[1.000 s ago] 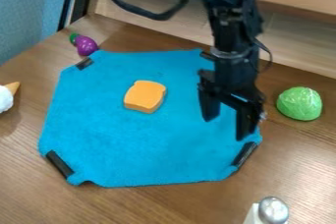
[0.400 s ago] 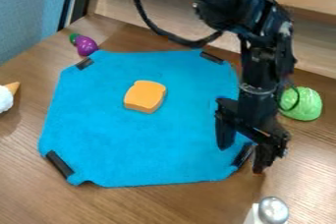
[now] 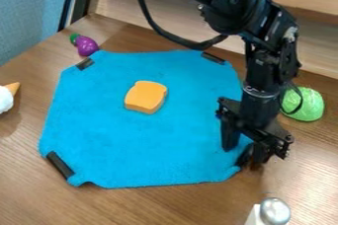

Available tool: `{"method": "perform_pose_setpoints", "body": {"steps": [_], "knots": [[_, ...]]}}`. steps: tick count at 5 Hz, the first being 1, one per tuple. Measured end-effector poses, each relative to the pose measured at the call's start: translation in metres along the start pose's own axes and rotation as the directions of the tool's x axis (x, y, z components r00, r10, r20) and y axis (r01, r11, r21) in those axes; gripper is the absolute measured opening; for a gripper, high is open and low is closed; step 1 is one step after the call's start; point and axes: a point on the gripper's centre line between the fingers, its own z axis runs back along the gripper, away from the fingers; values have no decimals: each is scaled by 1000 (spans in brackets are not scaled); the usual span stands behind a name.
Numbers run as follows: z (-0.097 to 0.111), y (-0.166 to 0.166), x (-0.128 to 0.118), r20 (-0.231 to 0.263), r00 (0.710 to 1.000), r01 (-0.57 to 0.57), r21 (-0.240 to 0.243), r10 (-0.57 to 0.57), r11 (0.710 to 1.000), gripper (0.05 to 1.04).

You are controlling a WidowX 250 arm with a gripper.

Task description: Fold the cloth from right to left

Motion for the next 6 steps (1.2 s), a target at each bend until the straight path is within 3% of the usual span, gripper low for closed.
{"method": "perform_pose_setpoints", "body": {"steps": [1, 2, 3, 4, 5, 6], "knots": [[0, 0, 1, 1, 1000, -4, -5, 4, 1000, 398], [1, -7, 6, 5, 1000, 20, -42, -20, 999, 183], [3, -16, 1, -19, 997, 75, -141, -78, 987, 77], [37, 6, 1, 81, 995, 70, -259, -50, 963, 59], [59, 36, -4, 128, 992, 24, -297, 15, 955, 59], [71, 68, -10, 142, 987, -29, -313, 77, 949, 59]]}}
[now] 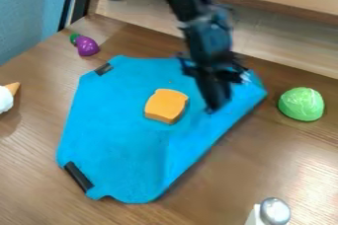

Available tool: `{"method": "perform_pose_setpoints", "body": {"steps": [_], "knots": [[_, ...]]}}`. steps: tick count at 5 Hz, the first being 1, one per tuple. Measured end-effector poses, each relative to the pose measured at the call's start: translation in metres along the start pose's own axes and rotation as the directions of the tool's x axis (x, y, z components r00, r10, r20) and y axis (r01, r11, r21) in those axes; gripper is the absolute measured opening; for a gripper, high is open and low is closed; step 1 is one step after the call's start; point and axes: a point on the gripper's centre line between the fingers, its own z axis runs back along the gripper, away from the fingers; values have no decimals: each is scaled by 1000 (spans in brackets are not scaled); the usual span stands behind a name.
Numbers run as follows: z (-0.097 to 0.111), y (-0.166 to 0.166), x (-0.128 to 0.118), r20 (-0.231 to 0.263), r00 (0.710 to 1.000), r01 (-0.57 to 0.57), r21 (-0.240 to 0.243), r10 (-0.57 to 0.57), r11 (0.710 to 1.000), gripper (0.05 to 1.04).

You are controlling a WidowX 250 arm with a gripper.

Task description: Fold the cloth from right to left

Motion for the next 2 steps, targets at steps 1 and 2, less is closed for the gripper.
{"method": "perform_pose_setpoints", "body": {"steps": [1, 2], "knots": [[22, 32, 0, 18, 998, -58, 19, 58, 998, 59], [36, 58, -2, -5, 996, -88, 70, 88, 994, 59]]}}
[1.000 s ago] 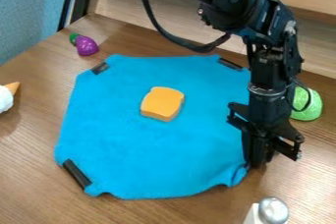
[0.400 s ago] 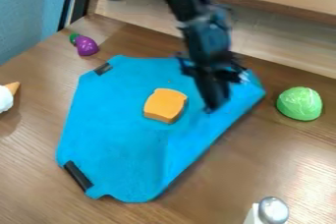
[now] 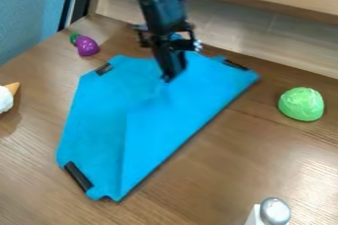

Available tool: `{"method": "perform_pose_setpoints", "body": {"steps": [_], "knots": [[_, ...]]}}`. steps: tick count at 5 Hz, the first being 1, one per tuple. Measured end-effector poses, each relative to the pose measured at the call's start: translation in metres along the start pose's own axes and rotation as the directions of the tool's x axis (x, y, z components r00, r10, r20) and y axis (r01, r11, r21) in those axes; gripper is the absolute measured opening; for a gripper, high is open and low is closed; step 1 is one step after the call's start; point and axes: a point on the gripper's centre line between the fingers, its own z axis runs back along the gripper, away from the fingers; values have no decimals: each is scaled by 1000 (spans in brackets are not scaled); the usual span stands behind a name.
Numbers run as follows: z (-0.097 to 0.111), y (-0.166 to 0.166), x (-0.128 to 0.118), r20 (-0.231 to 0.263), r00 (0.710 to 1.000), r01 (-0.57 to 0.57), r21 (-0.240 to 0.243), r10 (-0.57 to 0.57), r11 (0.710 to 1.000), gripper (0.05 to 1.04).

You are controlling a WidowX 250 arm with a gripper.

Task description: Fold the cloth from right to left

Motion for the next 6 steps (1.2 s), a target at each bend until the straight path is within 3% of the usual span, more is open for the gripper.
{"method": "perform_pose_setpoints", "body": {"steps": [2, 3, 4, 6], "knots": [[12, 50, -7, -48, 996, -75, 74, 78, 994, 59], [19, 72, -11, -74, 992, -94, 137, 105, 986, 58], [10, 91, -18, -127, 983, -108, 200, 135, 974, 58], [-8, 116, -27, -179, 971, -109, 243, 155, 964, 82]]}}
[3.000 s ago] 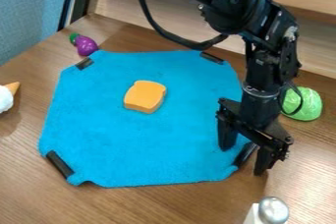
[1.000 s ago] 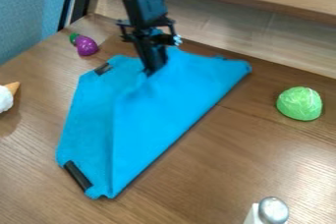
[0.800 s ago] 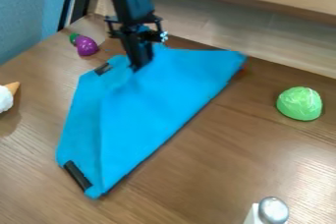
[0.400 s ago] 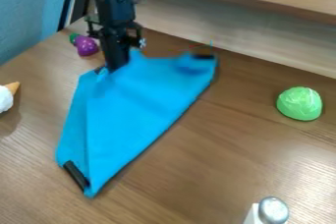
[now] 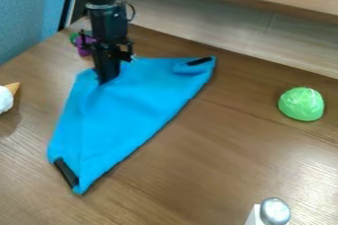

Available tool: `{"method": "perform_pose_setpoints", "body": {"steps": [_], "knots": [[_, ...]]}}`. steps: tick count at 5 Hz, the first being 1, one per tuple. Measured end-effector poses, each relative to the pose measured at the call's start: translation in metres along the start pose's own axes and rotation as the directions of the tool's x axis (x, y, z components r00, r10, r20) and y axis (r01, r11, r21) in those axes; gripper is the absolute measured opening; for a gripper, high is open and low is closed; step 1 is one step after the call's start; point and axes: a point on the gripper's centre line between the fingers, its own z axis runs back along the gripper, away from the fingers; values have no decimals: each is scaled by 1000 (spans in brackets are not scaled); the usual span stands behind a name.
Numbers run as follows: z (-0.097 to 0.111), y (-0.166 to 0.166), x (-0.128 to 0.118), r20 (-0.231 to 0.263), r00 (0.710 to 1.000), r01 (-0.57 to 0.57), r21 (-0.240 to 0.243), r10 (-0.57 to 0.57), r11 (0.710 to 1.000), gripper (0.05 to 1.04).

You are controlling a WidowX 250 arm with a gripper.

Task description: Fold the cloth from right to left

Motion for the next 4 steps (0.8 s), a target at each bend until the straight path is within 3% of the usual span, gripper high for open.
{"method": "perform_pose_setpoints", "body": {"steps": [1, 3, 4], "knots": [[-10, 4, 1, -12, 1000, 3, 14, -2, 1000, 243], [-13, -2, 2, 0, 1000, -22, -20, 22, 1000, 822], [2, -18, 5, 37, 999, -4, -38, 6, 999, 1007]]}}
